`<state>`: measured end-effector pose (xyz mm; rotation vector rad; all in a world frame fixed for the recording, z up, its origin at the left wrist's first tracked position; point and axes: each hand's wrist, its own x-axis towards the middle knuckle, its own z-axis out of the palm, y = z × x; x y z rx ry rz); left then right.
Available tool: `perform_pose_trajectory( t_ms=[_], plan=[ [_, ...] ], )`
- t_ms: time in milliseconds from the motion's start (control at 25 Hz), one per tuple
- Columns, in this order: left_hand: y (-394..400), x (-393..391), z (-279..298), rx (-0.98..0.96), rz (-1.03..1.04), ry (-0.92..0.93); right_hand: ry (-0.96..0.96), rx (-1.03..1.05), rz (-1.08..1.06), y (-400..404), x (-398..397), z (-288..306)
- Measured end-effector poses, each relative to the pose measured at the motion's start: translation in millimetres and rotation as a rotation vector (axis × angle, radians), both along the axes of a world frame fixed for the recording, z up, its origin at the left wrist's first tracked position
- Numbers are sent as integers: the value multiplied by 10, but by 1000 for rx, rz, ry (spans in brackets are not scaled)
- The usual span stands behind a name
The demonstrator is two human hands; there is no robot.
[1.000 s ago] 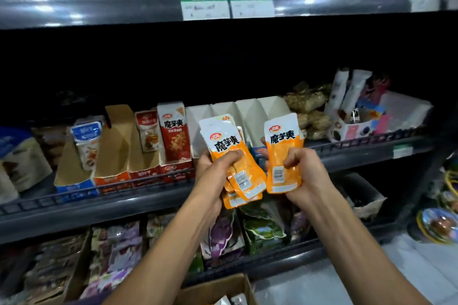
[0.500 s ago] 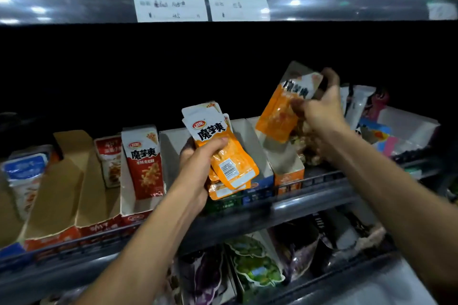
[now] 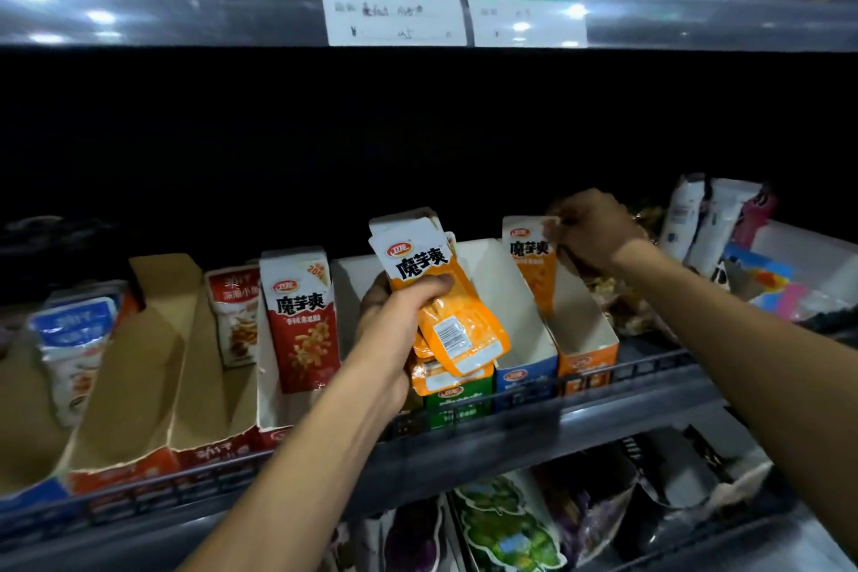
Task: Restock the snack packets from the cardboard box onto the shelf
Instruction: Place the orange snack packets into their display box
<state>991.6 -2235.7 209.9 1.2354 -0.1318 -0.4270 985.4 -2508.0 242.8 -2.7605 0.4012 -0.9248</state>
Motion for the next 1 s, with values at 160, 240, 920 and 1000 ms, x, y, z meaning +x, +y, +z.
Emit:
perform_pose_trajectory(
  t_ms=[160, 240, 920, 1000],
  plan=[
    [17, -49, -11, -8, -11, -15, -27, -288, -129, 49, 27, -113],
    [25, -85, -21, -6, 1, -48, 44, -314, -208, 97, 37, -149],
    [97, -744, 155, -57, -46, -70, -47, 1219, 434, 1409, -1248, -39],
    [80, -745, 164, -38, -1, -66, -135, 1316, 363, 1368, -1252, -50]
  ],
)
